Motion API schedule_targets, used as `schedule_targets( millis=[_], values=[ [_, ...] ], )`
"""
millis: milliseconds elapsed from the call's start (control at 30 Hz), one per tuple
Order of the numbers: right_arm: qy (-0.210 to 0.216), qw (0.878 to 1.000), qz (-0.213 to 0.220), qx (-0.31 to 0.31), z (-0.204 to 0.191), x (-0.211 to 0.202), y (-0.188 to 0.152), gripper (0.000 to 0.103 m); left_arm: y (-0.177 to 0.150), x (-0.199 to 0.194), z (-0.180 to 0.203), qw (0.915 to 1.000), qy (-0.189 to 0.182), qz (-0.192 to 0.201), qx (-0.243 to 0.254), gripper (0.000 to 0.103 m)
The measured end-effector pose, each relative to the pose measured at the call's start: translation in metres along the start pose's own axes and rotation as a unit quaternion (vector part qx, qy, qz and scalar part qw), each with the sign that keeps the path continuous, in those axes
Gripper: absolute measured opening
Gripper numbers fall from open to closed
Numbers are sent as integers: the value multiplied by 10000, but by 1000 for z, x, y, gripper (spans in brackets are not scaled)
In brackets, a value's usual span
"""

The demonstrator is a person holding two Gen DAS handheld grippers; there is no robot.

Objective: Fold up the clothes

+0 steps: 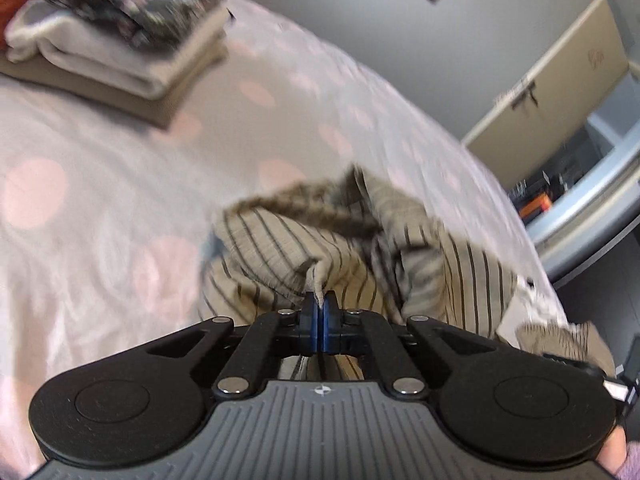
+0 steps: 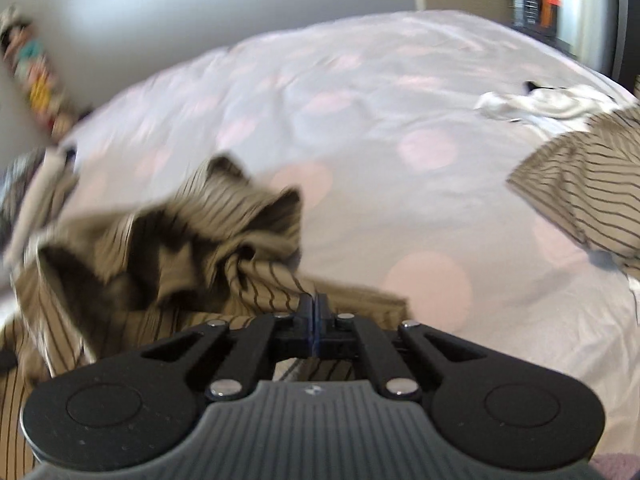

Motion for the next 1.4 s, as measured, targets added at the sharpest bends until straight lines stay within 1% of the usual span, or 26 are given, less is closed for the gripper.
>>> schedule_targets(
  millis=[67, 167, 200, 267, 300, 367, 400, 467, 533, 600, 633, 667, 700, 733, 767, 800, 833, 933, 1000, 1067, 1133, 1200, 1267, 1300, 1333, 1400],
  values=[
    [-124, 9994, 260, 207, 10, -3, 12, 1, 9, -6, -5, 9994, 148, 302, -4, 0],
    [-311, 9972, 544, 402, 26, -6, 31, 1, 28, -12, -9, 9956, 542, 732, 237, 0],
    [-511, 9957, 700, 336, 34, -8, 39, 0, 35, -13, -11, 9937, 673, 842, 315, 0],
    [-1061, 9881, 1096, 176, 57, -13, 59, 0, 46, -15, -16, 9889, 968, 1032, 462, 0],
    [-1261, 9845, 1205, 199, 72, -14, 68, 0, 50, -14, -19, 9859, 1156, 1095, 523, 0],
    [-1670, 9781, 1238, 141, 104, -12, 79, 0, 58, -14, -29, 9785, 1560, 1205, 605, 0],
    [-1774, 9769, 1180, 172, 119, -10, 81, 0, 61, -12, -36, 9740, 1797, 1241, 600, 0],
    [-1694, 9780, 1021, 668, 142, -8, 78, 1, 61, -6, -45, 9715, 2017, 1125, 525, 1],
    [-1524, 9782, 898, 1089, 150, -5, 71, 5, 60, -1, -49, 9707, 2126, 993, 510, 2],
    [-1300, 9815, 763, 1185, 141, 0, 63, 5, 60, -5, -38, 9693, 2089, 1058, 753, 4],
    [-1153, 9845, 749, 1086, 132, 2, 62, 5, 62, -9, -31, 9686, 2037, 1128, 871, 9],
    [-1005, 9873, 735, 987, 122, 3, 61, 6, 64, -13, -24, 9677, 1985, 1199, 989, 22],
    [-857, 9897, 721, 887, 112, 5, 60, 7, 66, -17, -17, 9666, 1933, 1269, 1107, 38],
    [-709, 9919, 706, 788, 102, 6, 59, 17, 67, -21, -8, 9668, 1827, 1324, 1204, 46],
    [-561, 9937, 691, 688, 93, 7, 58, 43, 68, -26, 3, 9677, 1682, 1368, 1285, 54],
    [-412, 9951, 676, 588, 83, 9, 56, 55, 68, -30, 13, 9684, 1537, 1412, 1365, 54],
    [-263, 9963, 661, 487, 73, 10, 55, 66, 66, -31, 25, 9719, 1295, 1319, 1456, 55],
    [183, 9978, 614, 185, 44, 13, 51, 67, 46, -26, 62, 9826, 398, 672, 1683, 55],
    [361, 9982, 451, 139, 30, 19, 44, 67, 24, -20, 84, 9822, -35, 242, 1865, 57],
    [483, 9984, 199, 192, 25, 29, 35, 66, 0, -13, 100, 9771, -284, -189, 2098, 62],
    [547, 9981, 63, 271, 27, 37, 32, 66, -23, -2, 106, 9712, -317, -564, 2294, 62],
    [646, 9970, -101, 413, 31, 43, 28, 67, -43, 12, 104, 9671, -183, -884, 2378, 62],
    [714, 9956, -288, 527, 33, 48, 22, 67, -56, 27, 96, 9666, -61, -1138, 2295, 62],
    [698, 9954, -370, 539, 34, 51, 19, 67, -62, 34, 92, 9667, -1, -1246, 2235, 58],
    [706, 9950, -451, 546, 34, 54, 16, 67, -66, 40, 89, 9672, 35, -1330, 2164, 51],
    [788, 9935, -611, 549, 31, 59, 10, 66, -70, 45, 87, 9693, -17, -1405, 2017, 16]
  ],
)
Point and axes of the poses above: each gripper's, at about its wrist camera, not at the fingertips, and x roughly the way its jaws point, z to its right, y to its top, the point moved 7 cm from there along x, roughly the way its jaws point, and after that the axes turned 15 degrees about z, right-handed, at the moved point
